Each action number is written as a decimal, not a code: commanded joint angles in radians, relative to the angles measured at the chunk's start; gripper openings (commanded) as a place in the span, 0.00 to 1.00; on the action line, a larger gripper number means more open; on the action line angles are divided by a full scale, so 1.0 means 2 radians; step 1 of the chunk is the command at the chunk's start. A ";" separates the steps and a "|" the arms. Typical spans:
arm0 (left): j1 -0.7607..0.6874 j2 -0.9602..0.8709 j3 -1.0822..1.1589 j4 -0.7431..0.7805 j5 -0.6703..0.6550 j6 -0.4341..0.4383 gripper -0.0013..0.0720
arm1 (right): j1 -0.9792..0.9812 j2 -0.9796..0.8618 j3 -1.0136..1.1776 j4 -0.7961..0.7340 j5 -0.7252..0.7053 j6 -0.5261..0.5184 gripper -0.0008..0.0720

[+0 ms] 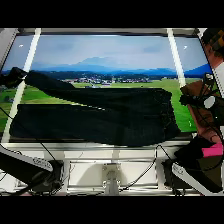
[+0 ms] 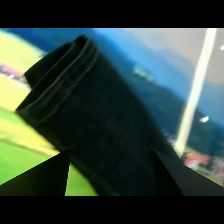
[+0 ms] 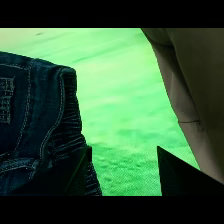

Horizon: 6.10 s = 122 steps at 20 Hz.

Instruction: Fold the clothes and pants, and hang the long-sleeved shirts on hangers.

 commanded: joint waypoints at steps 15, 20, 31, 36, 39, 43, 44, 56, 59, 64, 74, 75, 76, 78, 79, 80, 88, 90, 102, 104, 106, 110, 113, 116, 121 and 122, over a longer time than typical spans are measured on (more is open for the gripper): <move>-0.061 -0.043 0.001 0.083 0.102 -0.084 0.06 | 0.000 -0.001 0.000 0.000 -0.004 0.000 0.63; -0.064 0.031 0.001 0.166 0.106 -0.155 0.06 | 0.000 -0.001 0.000 0.000 -0.010 0.000 0.63; -0.066 0.132 0.001 0.284 -0.165 -0.181 0.06 | 0.000 -0.001 0.000 0.000 -0.012 0.000 0.63; -0.065 0.133 0.000 0.346 -0.251 -0.160 0.06 | 0.000 -0.001 0.000 0.000 -0.013 0.000 0.63; -0.065 0.133 0.000 0.359 -0.176 -0.160 0.06 | 0.000 -0.001 0.000 0.000 -0.025 0.000 0.63; -0.069 0.132 0.000 0.330 -0.049 -0.160 0.06 | 0.000 -0.001 0.000 0.000 -0.030 0.000 0.63; -0.069 0.131 0.000 0.322 -0.035 -0.160 0.06 | 0.000 -0.001 0.000 0.000 -0.031 0.000 0.63; -0.068 0.110 0.000 0.347 -0.039 -0.157 0.06 | 0.000 -0.001 0.000 0.000 -0.031 0.000 0.63; -0.050 0.086 0.000 0.369 -0.062 -0.157 0.07 | 0.000 -0.001 0.000 0.000 -0.031 -0.001 0.63; 0.000 0.038 0.000 0.366 -0.082 -0.200 0.67 | 0.000 -0.001 -0.001 0.000 -0.030 -0.001 0.63; 0.109 -0.028 0.001 0.175 0.006 -0.139 0.58 | 0.000 -0.001 -0.001 0.012 -0.034 0.000 0.63; 0.109 -0.036 0.001 0.172 0.007 -0.125 0.59 | 0.000 -0.001 -0.001 0.021 -0.034 0.001 0.63; 0.109 -0.043 0.001 0.161 0.010 -0.105 0.59 | 0.000 -0.001 -0.001 0.030 -0.034 0.002 0.63; 0.109 -0.053 0.002 0.110 0.017 -0.069 0.59 | 0.000 -0.001 -0.001 0.047 -0.034 0.004 0.63; 0.109 -0.057 0.004 0.082 0.022 -0.052 0.59 | 0.000 -0.001 -0.001 0.055 -0.034 0.004 0.63; 0.109 -0.060 0.005 0.066 0.029 -0.046 0.59 | 0.000 -0.001 -0.001 0.061 -0.034 0.004 0.63; 0.105 -0.064 0.008 0.056 0.047 -0.046 0.64 | 0.000 -0.001 -0.001 0.093 -0.034 0.005 0.63; 0.102 -0.069 0.008 0.056 0.047 -0.046 0.64 | 0.000 -0.001 -0.001 0.097 -0.034 0.005 0.63; 0.080 -0.096 0.008 0.052 0.053 -0.048 0.08 | 0.000 0.000 -0.001 0.102 -0.033 0.005 0.63; 0.080 -0.092 0.008 0.052 0.048 -0.048 0.06 | 0.000 0.000 -0.001 0.105 -0.033 0.005 0.63; 0.080 -0.081 0.008 0.052 0.036 -0.048 0.06 | 0.000 0.000 -0.001 0.109 -0.033 0.004 0.63; 0.080 -0.024 0.008 0.053 -0.041 -0.047 0.06 | 0.000 0.000 0.015 0.114 -0.004 0.000 0.60; 0.082 0.035 0.008 0.053 -0.085 -0.048 0.06 | 0.000 0.000 0.044 0.107 0.060 -0.040 0.59; 0.086 0.090 0.008 0.072 -0.113 -0.048 0.06 | 0.000 -0.002 0.057 0.094 0.073 -0.052 0.53; 0.083 0.099 0.006 0.113 -0.168 -0.071 0.06 | 0.000 -0.068 0.058 0.101 0.086 -0.070 0.68; 0.083 0.098 0.006 0.112 -0.170 -0.071 0.06 | 0.000 -0.087 0.060 0.120 0.092 -0.080 0.69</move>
